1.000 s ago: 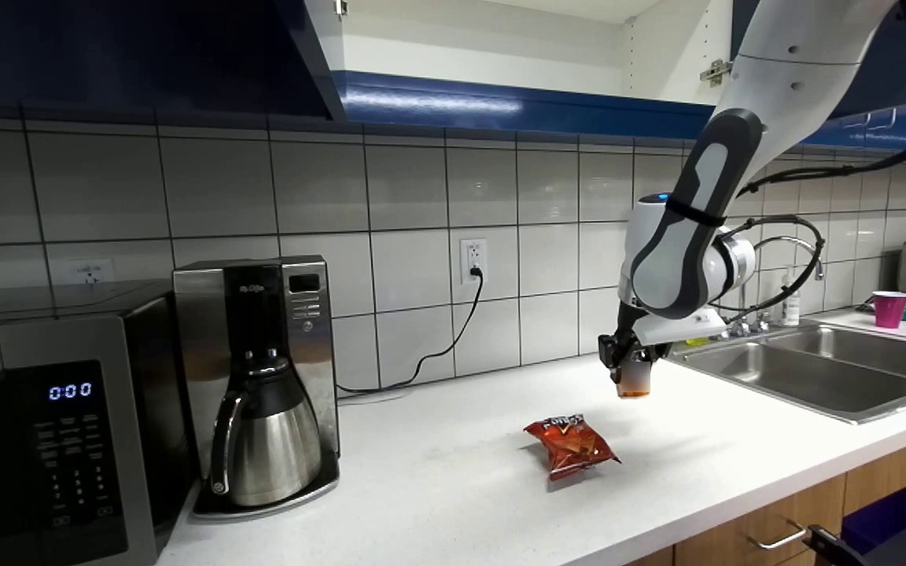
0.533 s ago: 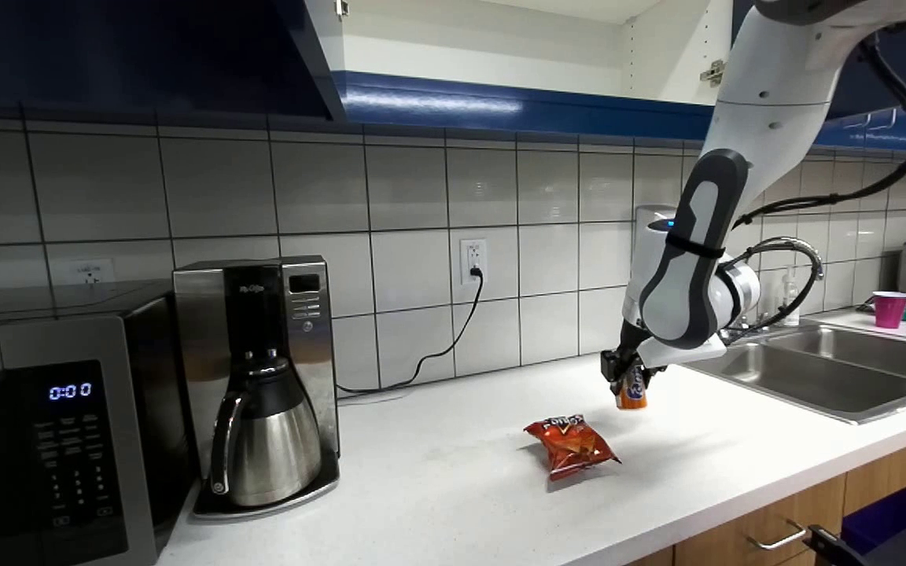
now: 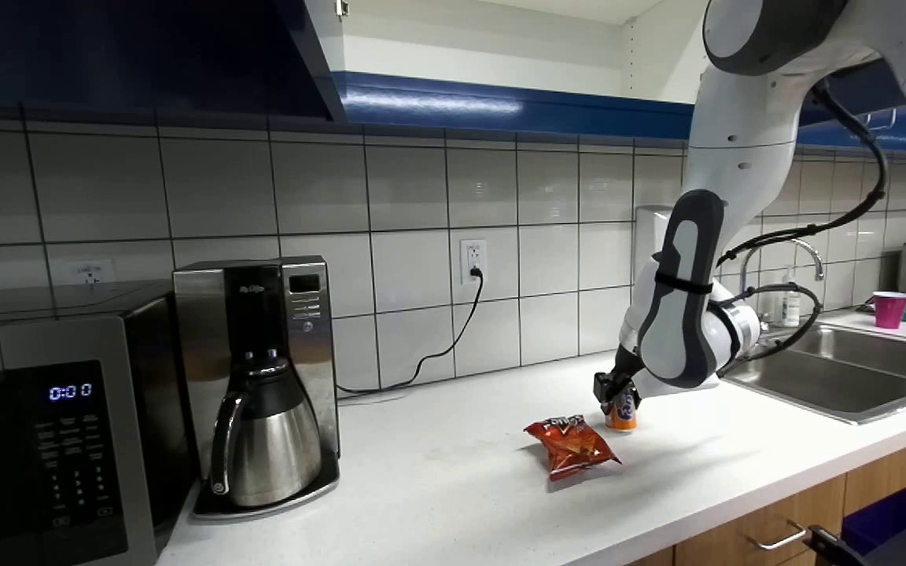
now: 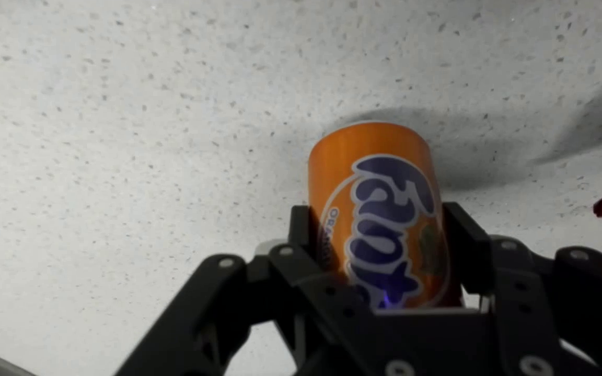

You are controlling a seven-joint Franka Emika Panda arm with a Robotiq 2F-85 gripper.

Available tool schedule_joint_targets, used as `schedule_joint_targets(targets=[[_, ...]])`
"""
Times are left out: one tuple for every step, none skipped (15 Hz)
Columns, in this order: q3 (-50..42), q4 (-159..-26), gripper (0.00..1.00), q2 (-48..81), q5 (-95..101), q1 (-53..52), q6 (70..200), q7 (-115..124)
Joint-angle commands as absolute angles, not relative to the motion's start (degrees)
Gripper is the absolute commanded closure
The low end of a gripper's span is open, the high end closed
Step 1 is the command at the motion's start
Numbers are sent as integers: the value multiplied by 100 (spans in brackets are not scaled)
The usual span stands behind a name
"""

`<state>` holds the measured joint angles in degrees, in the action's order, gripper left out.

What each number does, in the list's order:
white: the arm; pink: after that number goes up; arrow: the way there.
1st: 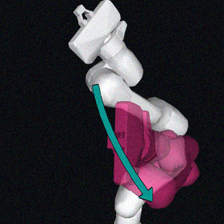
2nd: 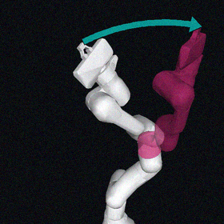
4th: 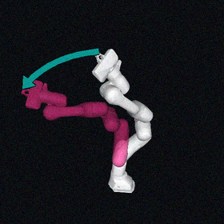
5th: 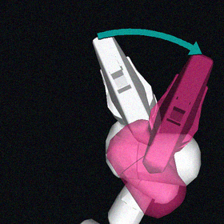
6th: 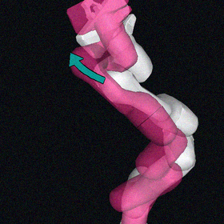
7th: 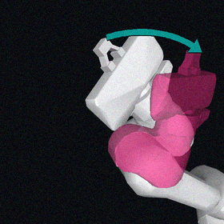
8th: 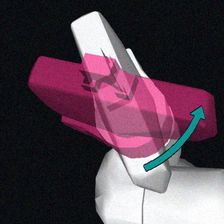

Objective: Take the can out of the open upper cabinet and put it on the countertop.

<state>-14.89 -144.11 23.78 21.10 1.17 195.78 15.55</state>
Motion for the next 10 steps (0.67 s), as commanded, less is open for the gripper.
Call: schedule_joint_targets(targets=[[-1099,-14435,62,2576,1097,276,19875,768],[-1030,-14454,62,2579,913,291,19917,654],[-974,-14463,62,2581,783,307,19939,564],[-892,-14421,62,2482,699,338,19766,507],[-826,-14438,12,2474,626,381,19773,480],[-788,-14449,11,2469,560,392,19770,456],[-746,-14495,4,2468,524,401,19791,447],[-713,-14548,1,2423,486,399,19792,441],[-698,-14603,0,2382,446,382,19792,431],[-669,-14667,0,2317,426,382,19780,428]])
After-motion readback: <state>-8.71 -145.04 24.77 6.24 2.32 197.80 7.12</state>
